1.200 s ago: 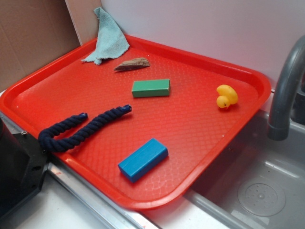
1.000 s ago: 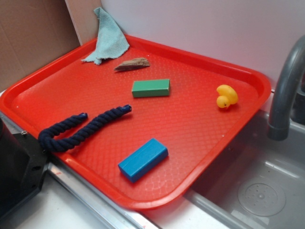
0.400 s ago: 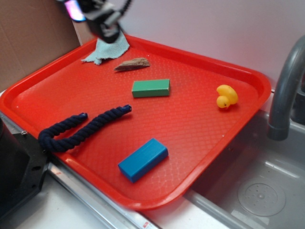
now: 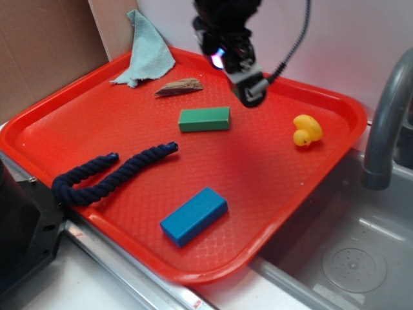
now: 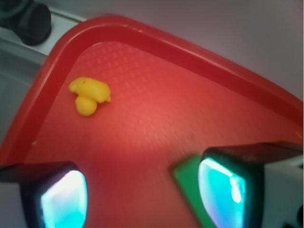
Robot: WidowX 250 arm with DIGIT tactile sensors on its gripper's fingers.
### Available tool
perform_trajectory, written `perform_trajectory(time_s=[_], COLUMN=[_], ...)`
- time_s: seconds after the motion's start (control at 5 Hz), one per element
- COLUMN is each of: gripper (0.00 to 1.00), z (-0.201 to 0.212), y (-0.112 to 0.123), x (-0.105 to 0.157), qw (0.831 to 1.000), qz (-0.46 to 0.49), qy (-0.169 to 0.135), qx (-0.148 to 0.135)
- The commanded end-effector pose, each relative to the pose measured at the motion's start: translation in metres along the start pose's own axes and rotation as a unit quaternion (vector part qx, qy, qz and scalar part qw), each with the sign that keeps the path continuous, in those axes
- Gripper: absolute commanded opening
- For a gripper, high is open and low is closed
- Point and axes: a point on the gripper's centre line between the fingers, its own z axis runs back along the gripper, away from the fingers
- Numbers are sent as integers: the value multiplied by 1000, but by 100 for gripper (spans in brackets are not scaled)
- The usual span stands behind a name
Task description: Grab the yellow duck.
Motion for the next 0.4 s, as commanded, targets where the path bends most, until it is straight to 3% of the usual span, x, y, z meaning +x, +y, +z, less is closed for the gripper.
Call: perform_trajectory(time_s=[0.0,0.2], gripper=[100,100], z=[-32,-38], y=[-37,-42], x=[39,40], qw=[996,988], qz=[-89,-140], qy=[8,3], qx=[-26,-58])
